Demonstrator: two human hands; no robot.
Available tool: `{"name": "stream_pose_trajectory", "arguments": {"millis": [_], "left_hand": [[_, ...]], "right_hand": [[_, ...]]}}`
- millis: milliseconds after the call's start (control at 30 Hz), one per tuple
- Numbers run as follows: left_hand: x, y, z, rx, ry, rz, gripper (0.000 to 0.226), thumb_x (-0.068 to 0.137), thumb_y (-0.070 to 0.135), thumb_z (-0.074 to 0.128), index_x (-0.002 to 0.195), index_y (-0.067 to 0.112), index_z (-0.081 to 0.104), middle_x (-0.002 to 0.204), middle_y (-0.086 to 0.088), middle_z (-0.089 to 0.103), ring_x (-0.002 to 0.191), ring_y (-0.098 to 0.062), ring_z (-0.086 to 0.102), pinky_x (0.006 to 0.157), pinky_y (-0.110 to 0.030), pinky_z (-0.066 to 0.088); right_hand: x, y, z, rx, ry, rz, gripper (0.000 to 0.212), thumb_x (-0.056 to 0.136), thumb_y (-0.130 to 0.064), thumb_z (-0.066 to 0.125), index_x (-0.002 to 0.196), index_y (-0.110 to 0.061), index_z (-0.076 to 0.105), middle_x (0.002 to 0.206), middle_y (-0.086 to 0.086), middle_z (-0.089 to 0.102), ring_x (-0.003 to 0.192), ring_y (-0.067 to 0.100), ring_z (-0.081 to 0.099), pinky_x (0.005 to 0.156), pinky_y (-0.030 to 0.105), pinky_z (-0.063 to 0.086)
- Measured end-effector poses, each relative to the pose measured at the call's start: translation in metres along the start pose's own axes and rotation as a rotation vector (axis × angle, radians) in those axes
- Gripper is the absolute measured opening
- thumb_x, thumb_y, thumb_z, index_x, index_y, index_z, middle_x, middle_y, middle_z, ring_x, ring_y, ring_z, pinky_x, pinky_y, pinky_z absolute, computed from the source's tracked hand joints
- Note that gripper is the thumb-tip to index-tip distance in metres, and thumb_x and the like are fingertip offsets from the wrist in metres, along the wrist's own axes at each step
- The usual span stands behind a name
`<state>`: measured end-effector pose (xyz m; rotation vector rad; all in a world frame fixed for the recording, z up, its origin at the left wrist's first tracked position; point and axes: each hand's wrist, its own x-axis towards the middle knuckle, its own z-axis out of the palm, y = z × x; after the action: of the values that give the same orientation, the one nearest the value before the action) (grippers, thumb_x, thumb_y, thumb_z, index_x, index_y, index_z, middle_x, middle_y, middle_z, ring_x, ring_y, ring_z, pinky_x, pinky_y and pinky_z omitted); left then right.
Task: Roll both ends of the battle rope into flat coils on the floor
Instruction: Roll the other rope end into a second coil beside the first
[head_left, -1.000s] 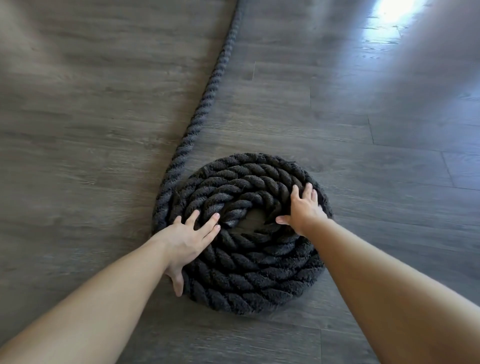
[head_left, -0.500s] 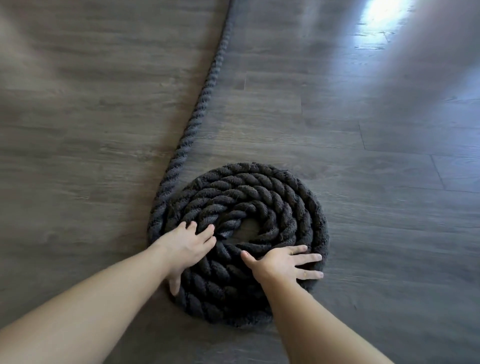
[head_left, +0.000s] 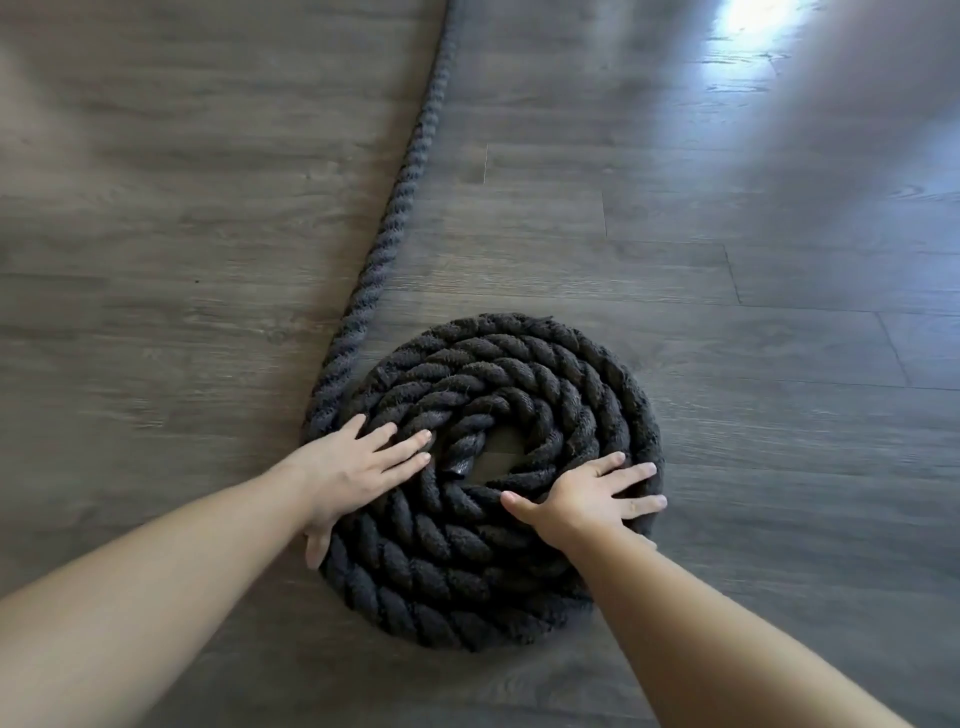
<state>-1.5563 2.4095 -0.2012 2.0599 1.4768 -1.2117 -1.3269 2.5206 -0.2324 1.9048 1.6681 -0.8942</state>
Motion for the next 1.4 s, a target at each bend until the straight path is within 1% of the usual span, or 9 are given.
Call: {"name": "stream_pose_trajectory", "arguments": {"millis": [267,433,567,733,833,1033,1167,1267,1400], "left_hand": [[0.01,-0.017,0.008,-0.031,0.112,0.043,0.168,0.046,0.086,0.076,0.152,0.009,-0.029,0.159,-0.018,-0.035,0.149,-0.043,0.01,0.112,-0.058,0.033],[0.02,-0.008,0.015,-0.072,0.177,-0.024,0.164,0.05,0.098,0.058,0.149,0.003,-0.031,0.154,-0.026,-0.039,0.149,-0.048,0.004,0.113,-0.061,0.03],[0.031,-0.006,0.011,-0.166,0.194,-0.097,0.165,0.047,0.1,0.057,0.149,0.005,-0.031,0.155,-0.022,-0.04,0.149,-0.047,0.002,0.108,-0.068,0.031],[0.035,-0.006,0.007,-0.243,0.216,-0.154,0.165,0.046,0.101,0.055,0.15,0.005,-0.03,0.157,-0.019,-0.038,0.15,-0.045,0.0,0.101,-0.075,0.033],[0.042,-0.004,-0.002,-0.319,0.239,-0.207,0.165,0.047,0.101,0.055,0.15,0.004,-0.029,0.16,-0.019,-0.033,0.15,-0.045,0.004,0.098,-0.075,0.036],[0.062,0.002,-0.049,-0.517,0.213,-0.331,0.164,0.051,0.095,0.063,0.153,-0.002,-0.022,0.161,-0.026,-0.023,0.146,-0.048,0.011,0.099,-0.07,0.041],[0.069,-0.008,-0.061,-0.448,0.158,-0.301,0.165,0.049,0.096,0.063,0.154,-0.003,-0.016,0.162,-0.029,-0.013,0.144,-0.048,0.018,0.109,-0.068,0.03],[0.069,-0.054,-0.055,-0.192,0.219,-0.102,0.158,0.049,0.088,0.071,0.159,0.006,-0.006,0.164,-0.023,0.002,0.147,-0.042,0.016,0.114,-0.073,0.007],[0.071,-0.146,-0.038,0.003,0.149,0.064,0.16,0.049,0.066,0.089,0.152,0.036,-0.031,0.161,-0.009,-0.036,0.151,-0.037,-0.021,0.114,-0.073,-0.005]], "right_hand": [[0.038,-0.03,-0.028,-0.157,0.048,-0.102,0.166,0.046,-0.087,0.072,0.15,-0.002,-0.025,0.156,0.025,-0.03,0.142,0.058,-0.014,0.107,0.075,0.02],[0.062,-0.053,-0.05,-0.278,0.054,-0.172,0.165,0.047,-0.09,0.068,0.15,-0.001,-0.025,0.156,0.026,-0.029,0.141,0.06,-0.012,0.109,0.073,0.018],[0.073,-0.07,-0.067,-0.348,0.055,-0.202,0.159,0.052,-0.089,0.066,0.151,-0.004,-0.025,0.157,0.025,-0.028,0.142,0.058,-0.013,0.109,0.074,0.018],[0.065,-0.08,-0.067,-0.189,0.142,-0.144,0.14,0.066,-0.074,0.073,0.156,-0.016,-0.017,0.16,0.016,-0.027,0.148,0.044,-0.015,0.111,0.072,0.015],[0.044,-0.081,-0.045,0.016,0.216,0.028,0.123,0.079,-0.072,0.063,0.158,-0.014,-0.011,0.161,0.019,-0.024,0.149,0.042,-0.014,0.115,0.067,0.011],[0.006,-0.093,-0.012,0.053,0.026,0.119,0.128,0.079,-0.074,0.062,0.155,-0.003,-0.012,0.161,0.022,-0.021,0.149,0.043,-0.007,0.119,0.052,0.01],[0.015,-0.107,-0.025,-0.067,-0.05,0.109,0.143,0.07,-0.085,0.059,0.152,0.009,-0.01,0.162,0.024,-0.014,0.15,0.039,-0.012,0.118,0.056,0.011],[0.02,-0.109,-0.018,-0.045,0.001,0.125,0.146,0.067,-0.078,0.07,0.151,0.008,-0.013,0.161,0.023,-0.017,0.149,0.036,-0.019,0.116,0.061,0.015],[0.03,-0.115,-0.011,-0.03,0.004,0.121,0.148,0.067,-0.072,0.075,0.149,0.009,-0.018,0.158,0.027,-0.024,0.146,0.041,-0.025,0.115,0.065,0.015]]}}
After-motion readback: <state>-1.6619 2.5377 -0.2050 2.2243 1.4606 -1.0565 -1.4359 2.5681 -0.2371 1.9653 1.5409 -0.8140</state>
